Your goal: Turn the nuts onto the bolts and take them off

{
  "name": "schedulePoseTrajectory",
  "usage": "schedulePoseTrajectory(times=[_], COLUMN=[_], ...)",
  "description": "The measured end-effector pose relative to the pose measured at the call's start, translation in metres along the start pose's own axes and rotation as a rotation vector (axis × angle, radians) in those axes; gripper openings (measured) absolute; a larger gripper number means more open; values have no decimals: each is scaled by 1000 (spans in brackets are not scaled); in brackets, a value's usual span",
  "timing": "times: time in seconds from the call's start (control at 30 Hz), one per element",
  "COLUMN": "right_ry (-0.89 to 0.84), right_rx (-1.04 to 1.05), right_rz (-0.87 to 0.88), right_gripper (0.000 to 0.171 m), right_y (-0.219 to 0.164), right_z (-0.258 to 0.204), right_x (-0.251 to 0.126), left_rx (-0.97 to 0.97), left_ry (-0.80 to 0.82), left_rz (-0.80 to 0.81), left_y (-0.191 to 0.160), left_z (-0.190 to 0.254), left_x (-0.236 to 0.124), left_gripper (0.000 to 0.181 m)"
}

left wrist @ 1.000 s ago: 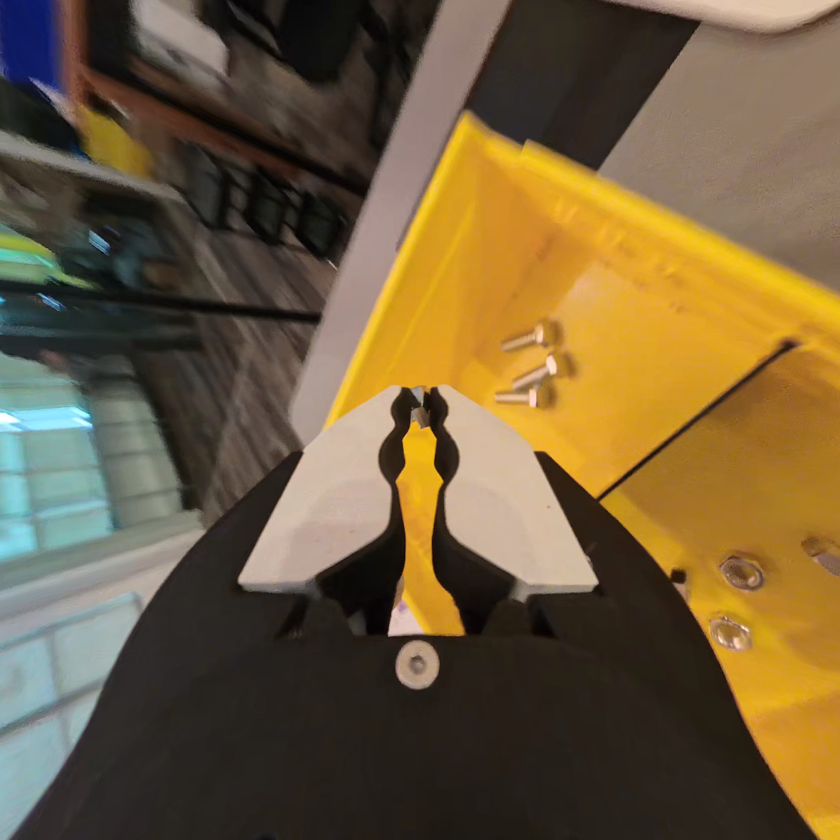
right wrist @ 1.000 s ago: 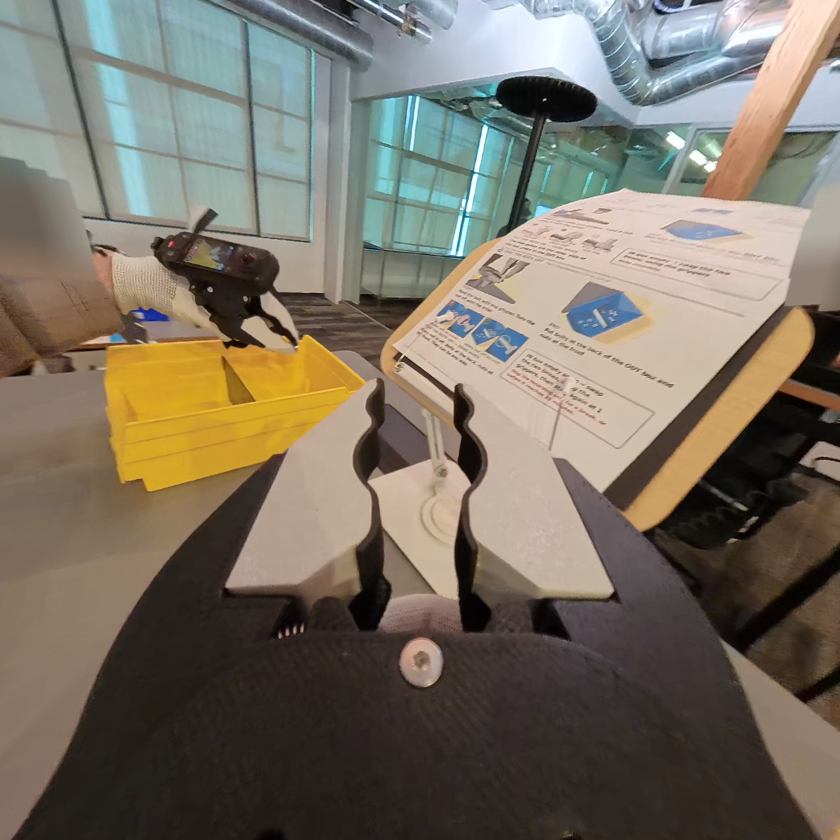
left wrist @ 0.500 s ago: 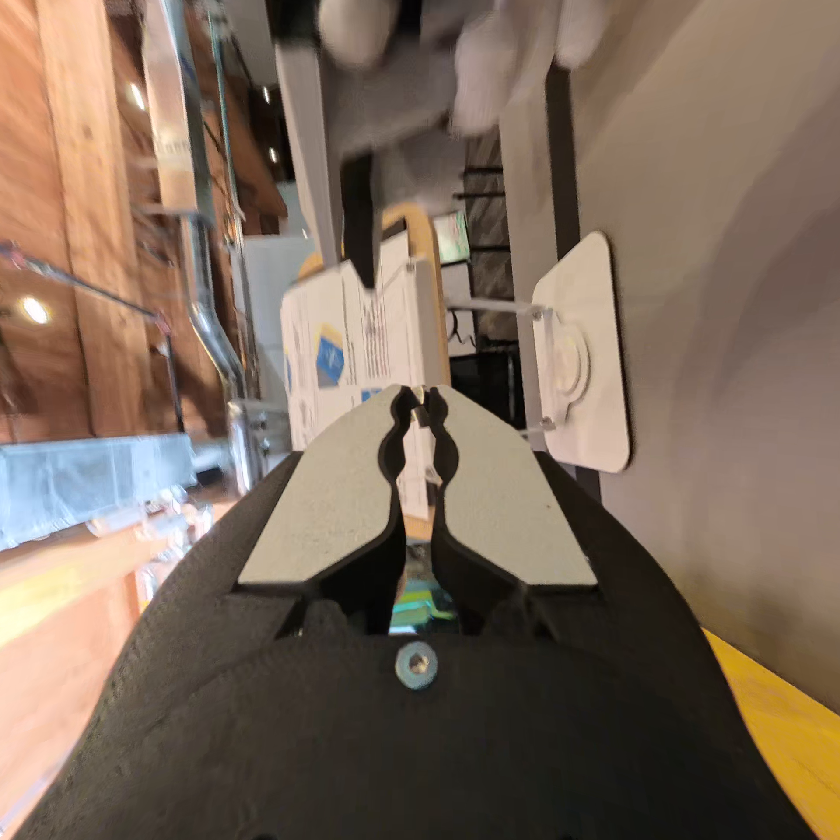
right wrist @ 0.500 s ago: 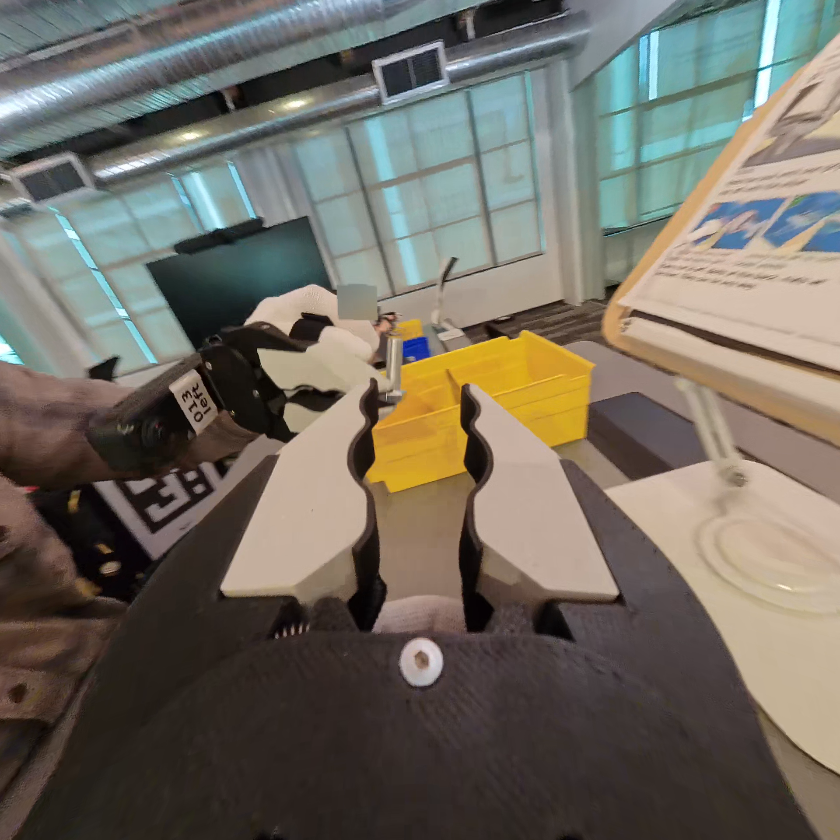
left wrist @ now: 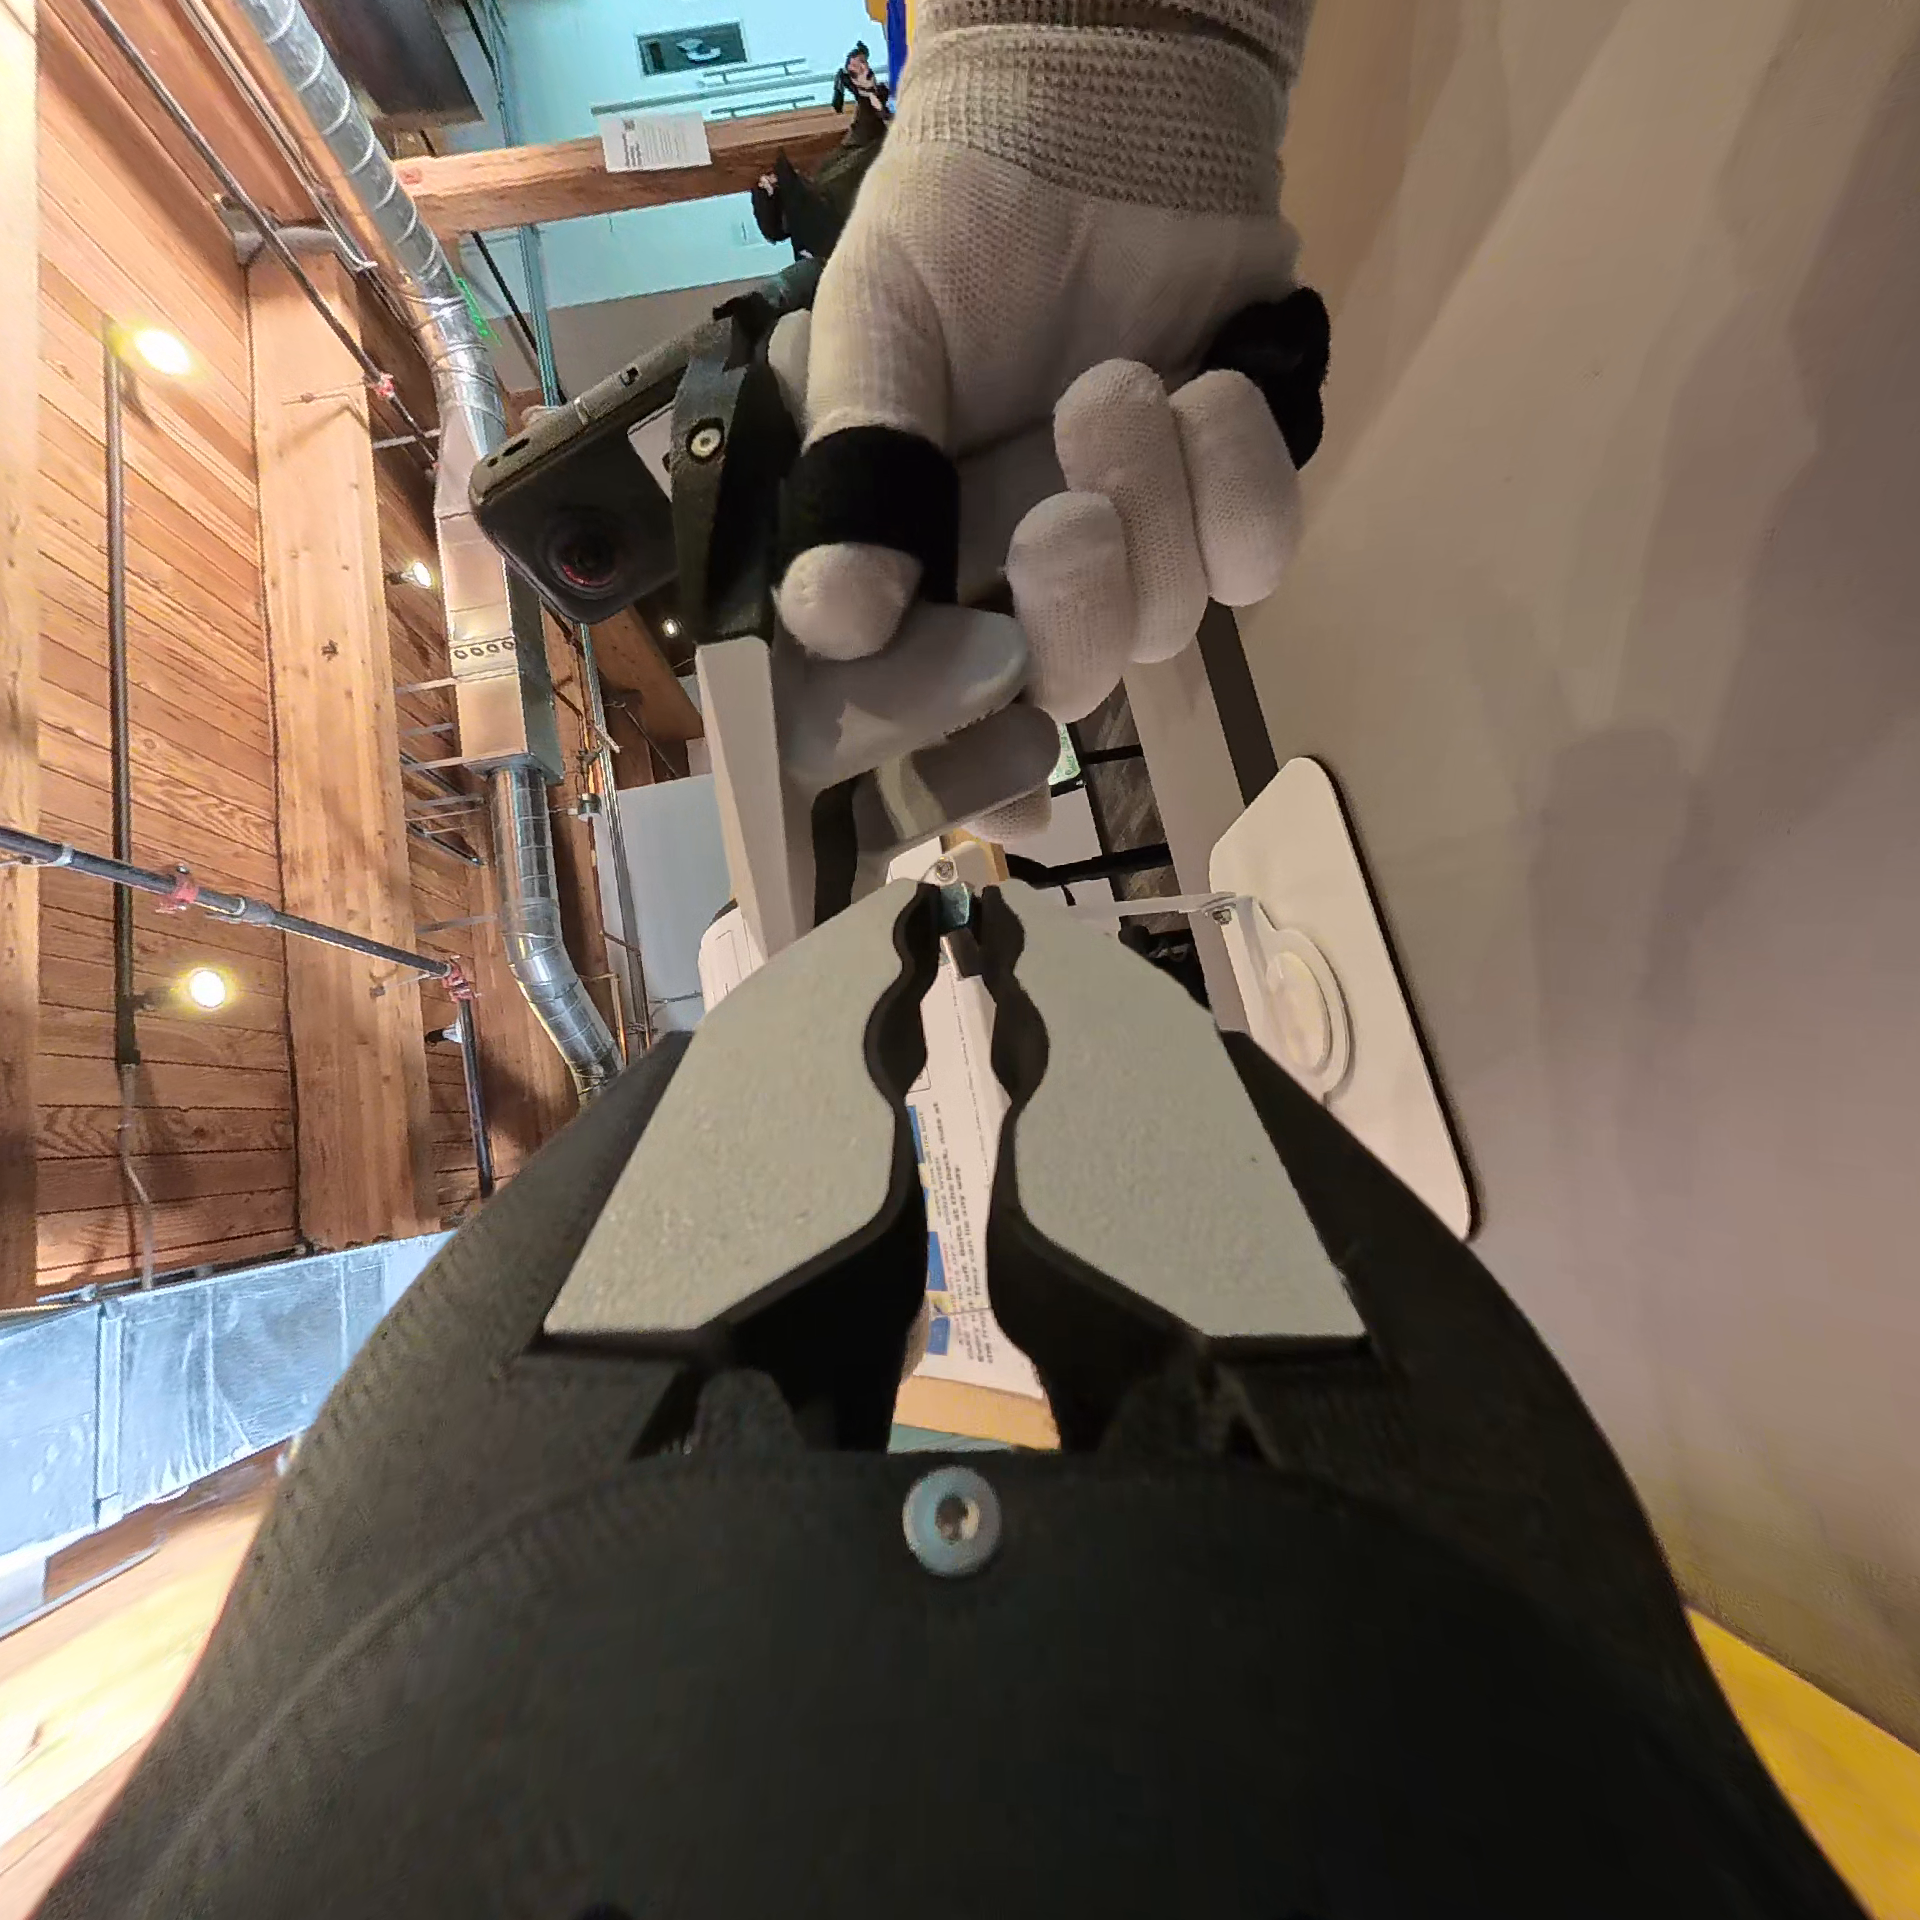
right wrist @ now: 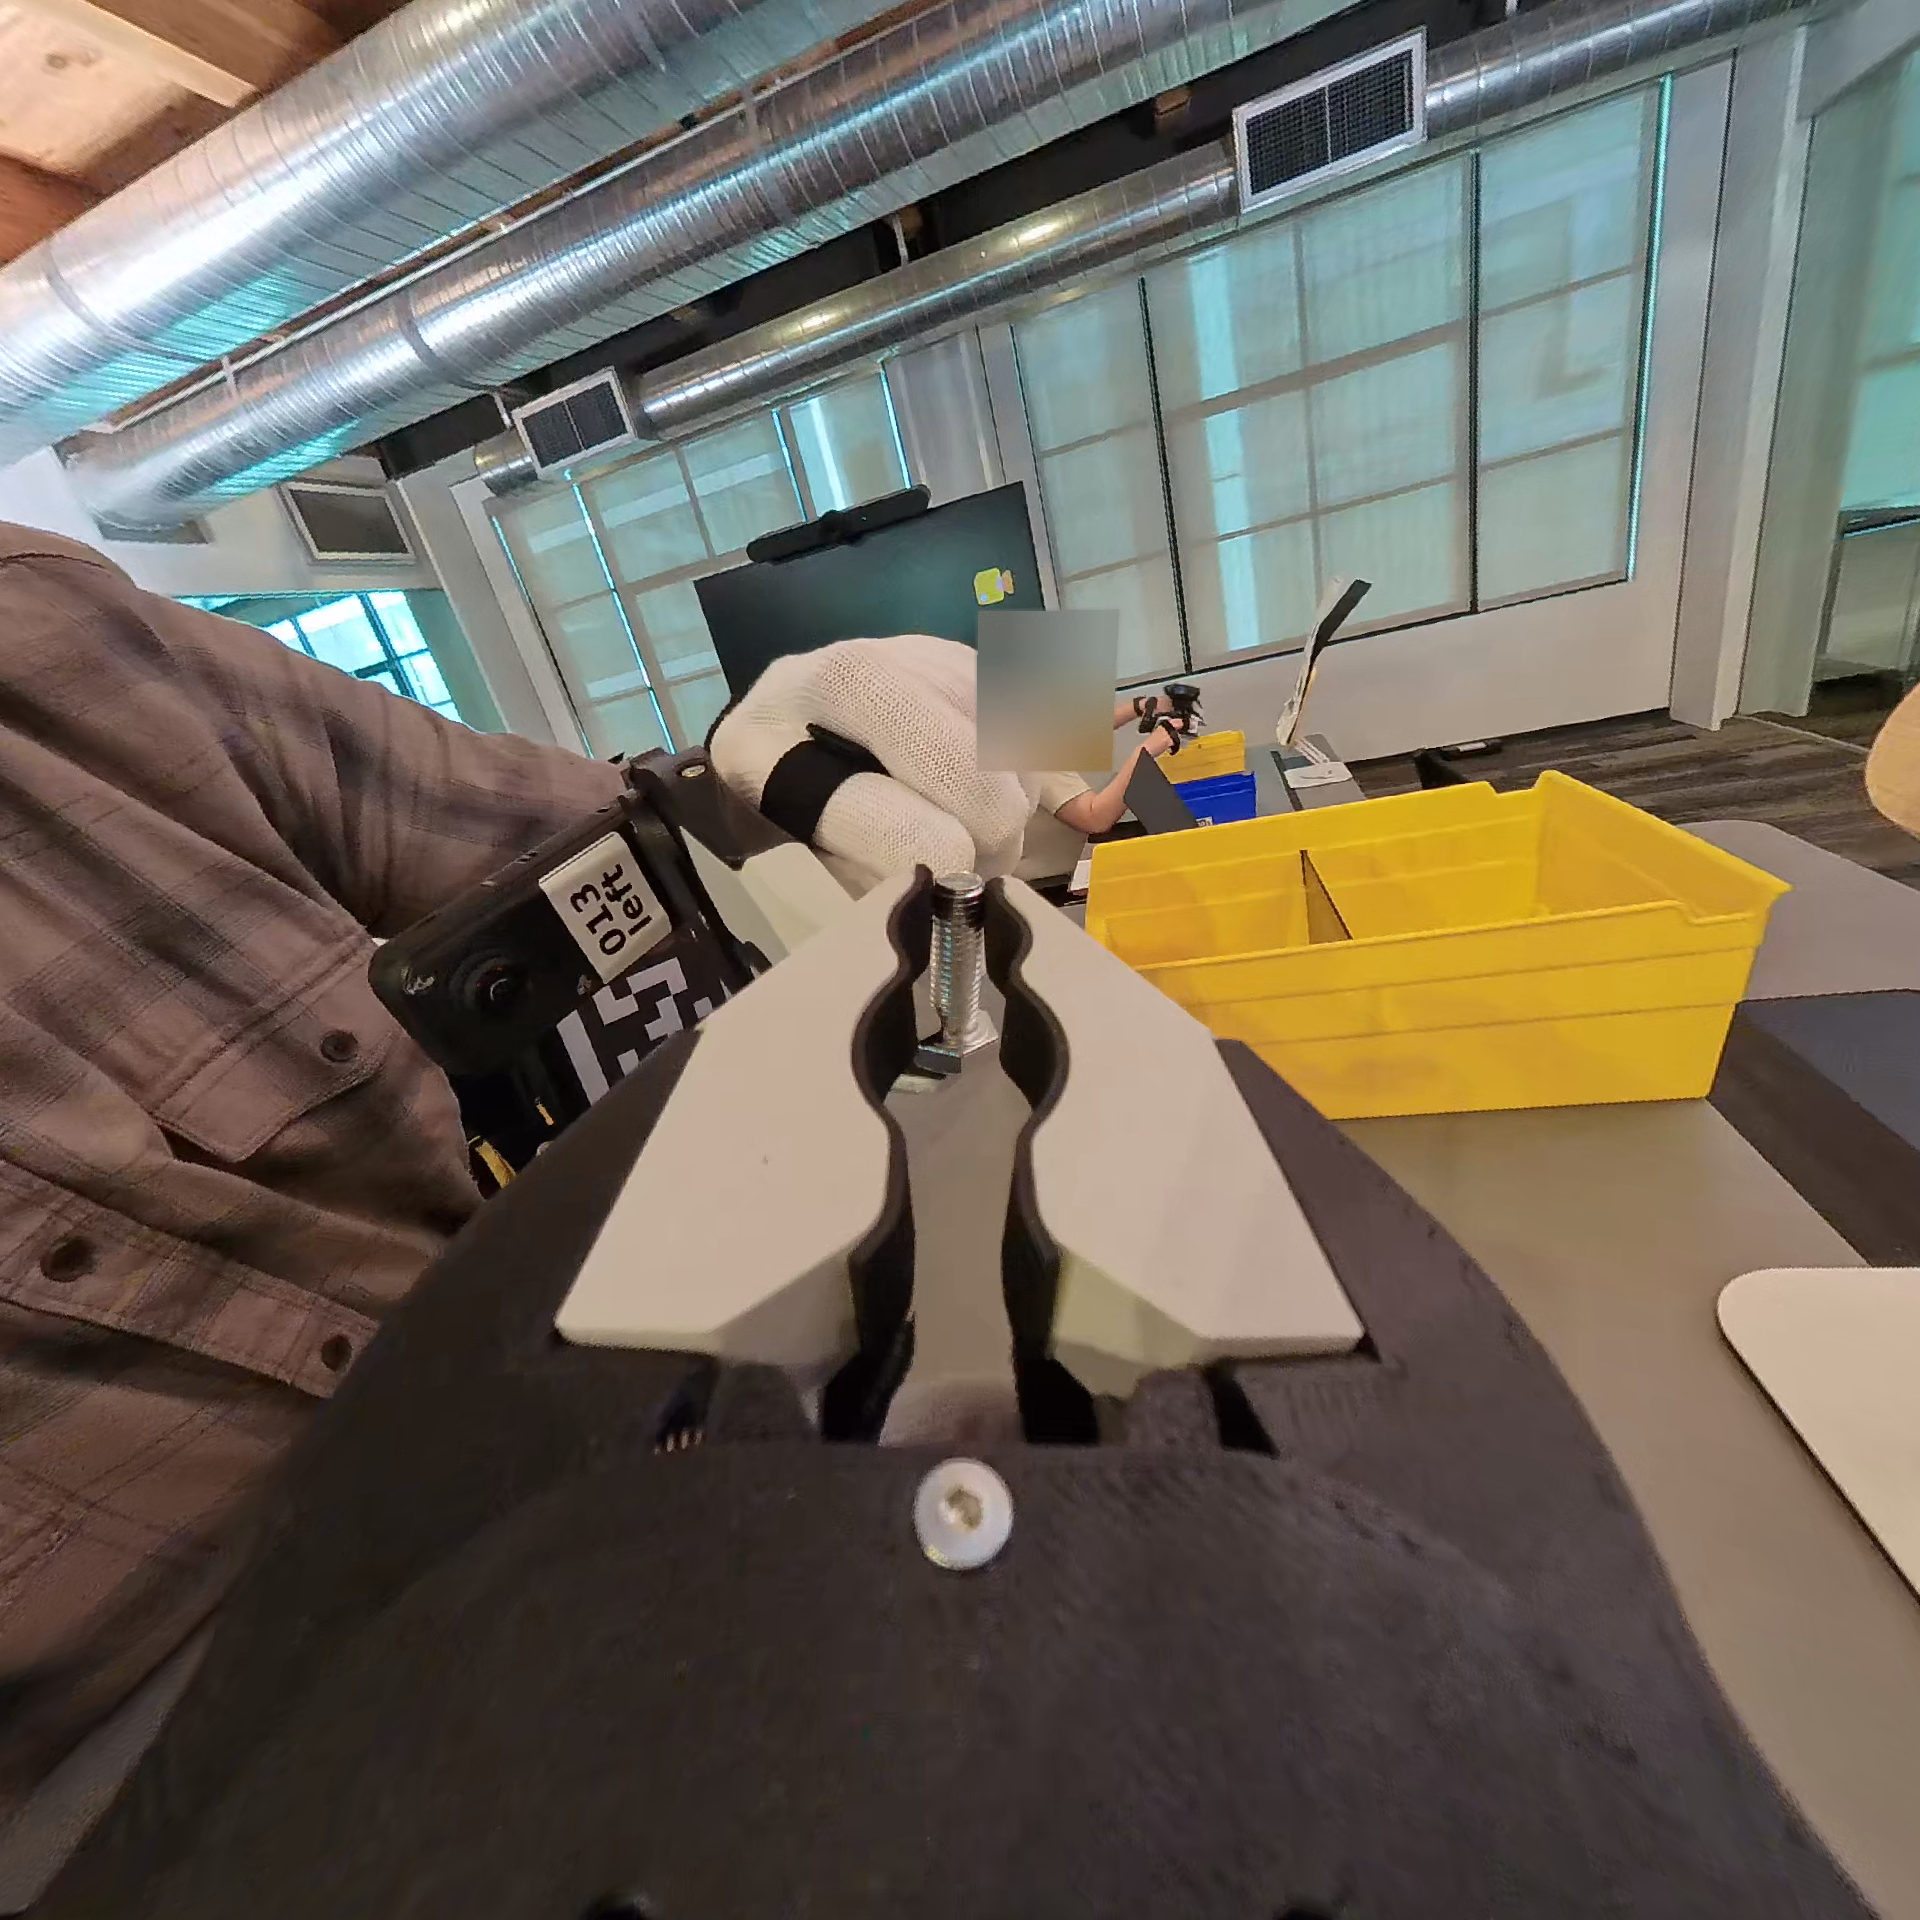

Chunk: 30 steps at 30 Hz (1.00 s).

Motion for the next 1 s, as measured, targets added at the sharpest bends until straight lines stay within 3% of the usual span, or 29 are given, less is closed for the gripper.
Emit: schedulePoseTrajectory(times=[0.2,0.43,0.7,0.87,1.0], right_ry=[-49,-111,-208,-164,-150], right_rx=[-46,-69,-100,-101,-124], right_rz=[24,41,-363,-378,-404], right_gripper=[6,7,7,7,7], right_y=[3,3,-61,-77,-86], right_z=[5,17,37,39,38], right_x=[-1,-15,-22,-14,-10], left_rx=[-128,-591,-1023,-1334,-1530], left_ry=[27,-16,-231,-373,-376], left_rz=[-31,-100,-200,-123,-59], left_y=[-6,-22,-14,10,13], left_z=[-1,9,66,96,101], left_x=[1,-13,-10,12,27], left_gripper=[9,30,33,51,48])
Point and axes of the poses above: each gripper's, where its closed fingertips meet, x out along the fingers, y out of its top, z = x × y across the jaws, the point moved 4 cm from there along -x, back along the fingers, and after that the axes turned 5 degrees about x, right-handed, at the moved point
